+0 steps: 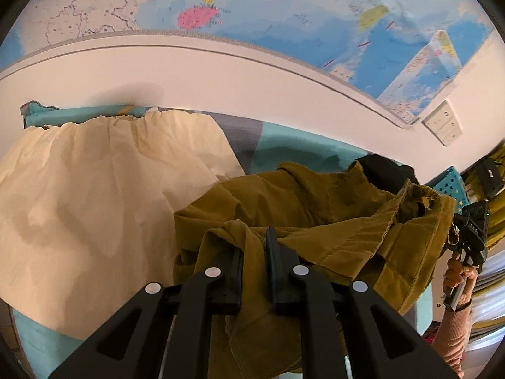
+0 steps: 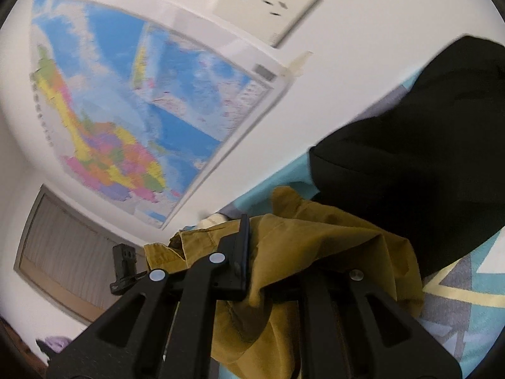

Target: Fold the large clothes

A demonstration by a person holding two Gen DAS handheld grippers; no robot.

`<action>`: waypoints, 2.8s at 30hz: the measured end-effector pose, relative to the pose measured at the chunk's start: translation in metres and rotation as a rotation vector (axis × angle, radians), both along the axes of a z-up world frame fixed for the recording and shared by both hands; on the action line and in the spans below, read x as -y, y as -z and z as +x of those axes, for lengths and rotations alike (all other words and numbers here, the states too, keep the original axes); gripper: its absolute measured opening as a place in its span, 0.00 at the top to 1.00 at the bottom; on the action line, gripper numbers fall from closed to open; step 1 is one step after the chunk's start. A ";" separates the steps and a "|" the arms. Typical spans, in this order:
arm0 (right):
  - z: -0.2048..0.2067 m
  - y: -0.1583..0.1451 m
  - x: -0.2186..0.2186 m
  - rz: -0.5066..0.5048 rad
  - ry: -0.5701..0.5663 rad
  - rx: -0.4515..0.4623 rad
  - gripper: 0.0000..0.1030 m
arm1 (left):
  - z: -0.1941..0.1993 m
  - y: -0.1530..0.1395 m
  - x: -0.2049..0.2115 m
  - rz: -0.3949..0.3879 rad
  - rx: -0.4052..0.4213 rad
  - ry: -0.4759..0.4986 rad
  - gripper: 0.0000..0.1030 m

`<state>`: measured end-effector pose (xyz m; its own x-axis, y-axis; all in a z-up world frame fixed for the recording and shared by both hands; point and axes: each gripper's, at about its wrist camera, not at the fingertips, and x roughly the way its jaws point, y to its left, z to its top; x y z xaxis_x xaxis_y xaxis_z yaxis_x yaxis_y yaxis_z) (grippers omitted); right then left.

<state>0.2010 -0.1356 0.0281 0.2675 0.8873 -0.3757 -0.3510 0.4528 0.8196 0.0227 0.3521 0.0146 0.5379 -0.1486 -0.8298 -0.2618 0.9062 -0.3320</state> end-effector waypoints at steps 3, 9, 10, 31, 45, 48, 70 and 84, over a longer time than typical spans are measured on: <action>0.004 0.007 -0.006 -0.040 0.033 -0.022 0.69 | 0.009 0.008 0.002 0.021 -0.022 -0.006 0.87; -0.017 -0.016 -0.001 0.002 0.065 0.086 0.34 | 0.021 0.018 0.004 0.043 -0.053 -0.025 0.86; -0.023 -0.020 -0.001 0.001 0.061 0.103 0.33 | 0.022 0.019 0.004 0.042 -0.056 -0.028 0.86; -0.087 0.012 -0.172 -0.546 -0.227 0.462 0.98 | -0.031 -0.041 0.039 0.155 0.209 -0.013 0.45; -0.099 -0.006 -0.137 -0.438 -0.210 0.458 0.49 | -0.036 0.026 0.076 0.259 0.151 0.148 0.43; -0.125 -0.030 -0.090 -0.385 -0.155 0.521 0.36 | -0.078 0.010 0.063 0.248 0.292 0.107 0.29; -0.157 0.019 0.036 -0.207 -0.105 0.337 0.81 | -0.142 0.049 0.070 0.150 0.286 0.017 0.74; -0.217 0.049 0.134 -0.363 0.002 0.181 0.78 | -0.203 0.101 0.084 -0.017 0.075 0.129 0.64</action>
